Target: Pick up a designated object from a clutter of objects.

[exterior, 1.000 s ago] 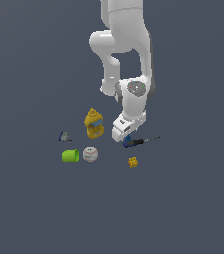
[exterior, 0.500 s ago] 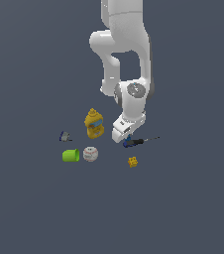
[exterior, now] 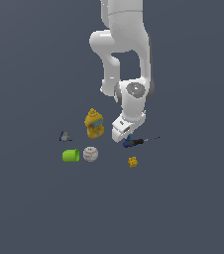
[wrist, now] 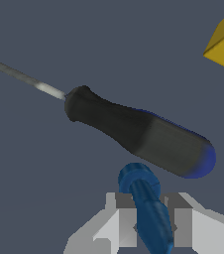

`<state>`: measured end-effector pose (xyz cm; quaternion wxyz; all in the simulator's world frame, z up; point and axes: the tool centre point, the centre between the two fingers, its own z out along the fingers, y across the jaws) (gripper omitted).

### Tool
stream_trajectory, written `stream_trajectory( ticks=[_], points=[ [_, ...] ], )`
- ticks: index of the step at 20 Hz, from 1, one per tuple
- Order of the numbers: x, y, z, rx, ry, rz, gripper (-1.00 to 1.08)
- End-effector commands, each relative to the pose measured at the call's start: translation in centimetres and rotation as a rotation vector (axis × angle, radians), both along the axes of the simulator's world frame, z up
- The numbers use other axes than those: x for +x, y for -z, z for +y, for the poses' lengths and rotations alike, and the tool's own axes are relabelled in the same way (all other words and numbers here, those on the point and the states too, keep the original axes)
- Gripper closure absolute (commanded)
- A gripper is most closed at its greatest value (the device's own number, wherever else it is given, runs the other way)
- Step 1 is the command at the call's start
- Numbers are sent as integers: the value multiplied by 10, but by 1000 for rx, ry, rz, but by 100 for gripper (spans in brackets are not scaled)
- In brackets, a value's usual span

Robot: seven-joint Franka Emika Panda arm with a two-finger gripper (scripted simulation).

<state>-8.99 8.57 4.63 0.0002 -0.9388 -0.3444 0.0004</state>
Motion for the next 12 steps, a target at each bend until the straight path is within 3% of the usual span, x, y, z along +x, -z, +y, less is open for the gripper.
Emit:
stream_trajectory(
  ticks=[1, 12],
  points=[
    [1, -5, -3, 0, 0, -1, 108],
    [4, -59, -40, 1, 0, -1, 108]
  ],
)
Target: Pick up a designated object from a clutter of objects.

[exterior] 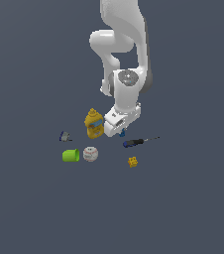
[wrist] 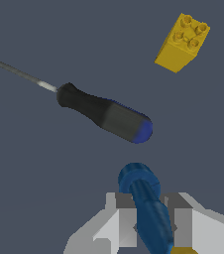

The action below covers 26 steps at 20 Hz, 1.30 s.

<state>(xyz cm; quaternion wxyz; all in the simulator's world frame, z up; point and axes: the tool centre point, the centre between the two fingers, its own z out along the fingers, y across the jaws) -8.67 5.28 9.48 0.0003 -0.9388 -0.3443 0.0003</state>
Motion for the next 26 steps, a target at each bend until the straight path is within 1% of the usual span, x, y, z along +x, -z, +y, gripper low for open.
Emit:
stream_trajectory(
  ticks=[1, 15, 26],
  points=[
    [1, -18, -12, 1, 0, -1, 108],
    [9, -142, -93, 5, -1, -1, 108],
    [18, -244, -163, 3, 1, -1, 108]
  ],
)
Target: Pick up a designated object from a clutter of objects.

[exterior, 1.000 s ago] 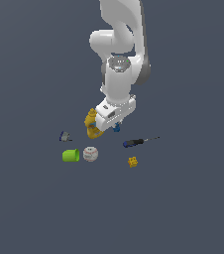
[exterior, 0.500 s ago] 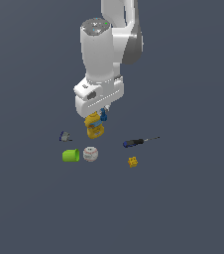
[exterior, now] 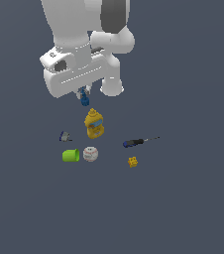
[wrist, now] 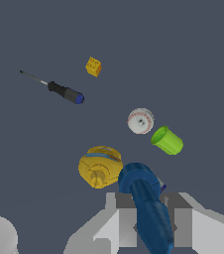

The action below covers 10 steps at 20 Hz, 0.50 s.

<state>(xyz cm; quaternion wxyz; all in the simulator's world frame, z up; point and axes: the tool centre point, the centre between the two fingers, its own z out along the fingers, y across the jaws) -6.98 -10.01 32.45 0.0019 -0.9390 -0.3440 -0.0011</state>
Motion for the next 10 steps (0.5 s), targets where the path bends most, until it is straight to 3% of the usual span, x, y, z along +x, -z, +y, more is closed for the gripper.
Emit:
stream_trajectory(
  ticks=[1, 10],
  points=[
    [2, -24, -16, -1, 0, 1, 108],
    [11, -97, -66, -3, 0, 1, 108]
  ],
)
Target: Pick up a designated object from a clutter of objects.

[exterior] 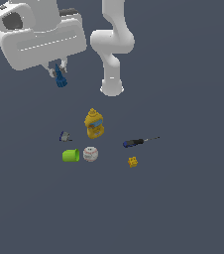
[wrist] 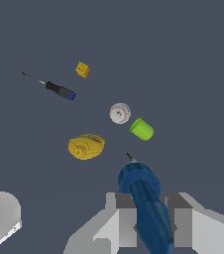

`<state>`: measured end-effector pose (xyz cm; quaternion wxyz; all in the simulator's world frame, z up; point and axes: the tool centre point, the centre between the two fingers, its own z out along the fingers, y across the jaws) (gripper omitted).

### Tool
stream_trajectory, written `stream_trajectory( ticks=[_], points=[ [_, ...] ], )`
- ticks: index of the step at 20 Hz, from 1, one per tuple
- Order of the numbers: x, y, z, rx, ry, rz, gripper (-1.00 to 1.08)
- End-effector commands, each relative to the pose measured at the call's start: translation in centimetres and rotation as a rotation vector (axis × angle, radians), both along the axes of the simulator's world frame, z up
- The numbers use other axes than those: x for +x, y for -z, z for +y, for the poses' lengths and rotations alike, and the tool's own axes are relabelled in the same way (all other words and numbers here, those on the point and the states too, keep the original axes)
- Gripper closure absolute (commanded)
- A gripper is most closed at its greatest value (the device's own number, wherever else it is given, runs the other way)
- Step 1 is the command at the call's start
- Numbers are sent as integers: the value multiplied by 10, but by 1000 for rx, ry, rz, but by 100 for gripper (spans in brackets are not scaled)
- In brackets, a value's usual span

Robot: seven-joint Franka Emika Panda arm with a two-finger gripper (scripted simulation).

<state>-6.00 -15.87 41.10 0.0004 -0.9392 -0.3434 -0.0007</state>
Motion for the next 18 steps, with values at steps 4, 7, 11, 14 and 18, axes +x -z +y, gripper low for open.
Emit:
stream_trajectory(
  ticks=[4, 7, 11, 14, 18],
  points=[
    [5, -32, -21, -1, -1, 1, 108],
    [7, -43, -29, -1, -1, 1, 108],
    [9, -53, -36, -1, -1, 1, 108],
    [10, -58, -39, -2, -1, 1, 108],
    [11, -59, -39, -2, -1, 1, 108]
  ],
)
